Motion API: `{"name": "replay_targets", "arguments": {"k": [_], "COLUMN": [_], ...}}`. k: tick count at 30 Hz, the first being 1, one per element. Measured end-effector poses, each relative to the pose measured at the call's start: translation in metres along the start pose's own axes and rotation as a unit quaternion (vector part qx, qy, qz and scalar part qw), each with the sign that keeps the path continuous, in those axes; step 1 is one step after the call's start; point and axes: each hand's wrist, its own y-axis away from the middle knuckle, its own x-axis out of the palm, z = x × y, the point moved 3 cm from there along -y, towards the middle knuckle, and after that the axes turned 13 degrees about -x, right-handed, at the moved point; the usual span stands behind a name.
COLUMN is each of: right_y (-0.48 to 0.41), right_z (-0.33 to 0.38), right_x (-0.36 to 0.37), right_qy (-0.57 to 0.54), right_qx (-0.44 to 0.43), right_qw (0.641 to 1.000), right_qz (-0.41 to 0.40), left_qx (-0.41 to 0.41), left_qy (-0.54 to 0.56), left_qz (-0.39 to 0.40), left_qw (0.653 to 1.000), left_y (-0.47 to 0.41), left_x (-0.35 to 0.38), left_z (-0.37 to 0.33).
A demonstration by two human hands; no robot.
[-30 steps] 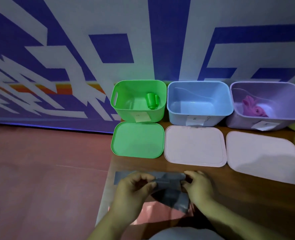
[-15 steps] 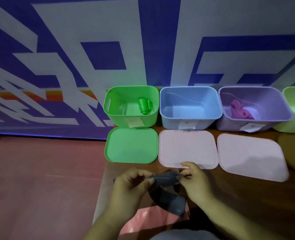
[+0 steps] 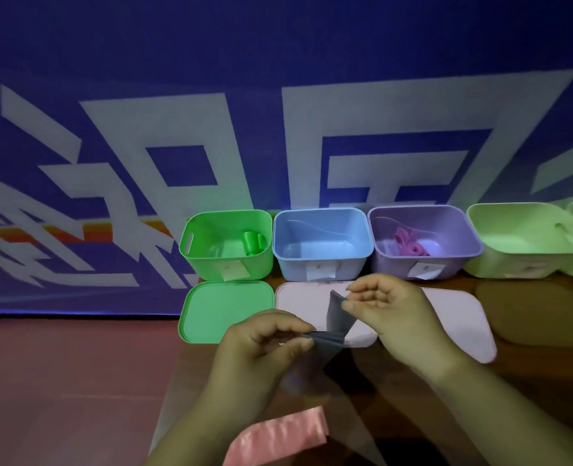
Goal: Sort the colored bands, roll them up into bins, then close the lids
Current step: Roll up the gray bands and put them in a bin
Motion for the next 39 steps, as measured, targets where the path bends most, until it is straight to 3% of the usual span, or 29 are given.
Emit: {"name": "replay_targets", "arguments": {"k": [8, 16, 39], "right_y": [0.024, 0.043, 0.043], "right_z": [0.049, 0.068, 0.063], "right_x": [-0.054, -0.093, -0.113], "right_qy": [-0.017, -0.121, -0.154], "right_qx": [-0.035, 0.011, 0.059], "right_qw": [0.999, 0.989, 0.977], "right_qz": [0.035, 0.088, 0.137], "left_qx": [0.057, 0.075, 0.116], "left_qy": [0.039, 0.101, 0.064], "left_qz": [0.009, -0.021, -0.084], "left_qw": [0.998, 0.992, 0.988], "left_y": [0.01, 0.02, 0.03], "left_x": [0.052, 0.102, 0.125], "left_z": [-0.04, -0.059, -0.059]}}
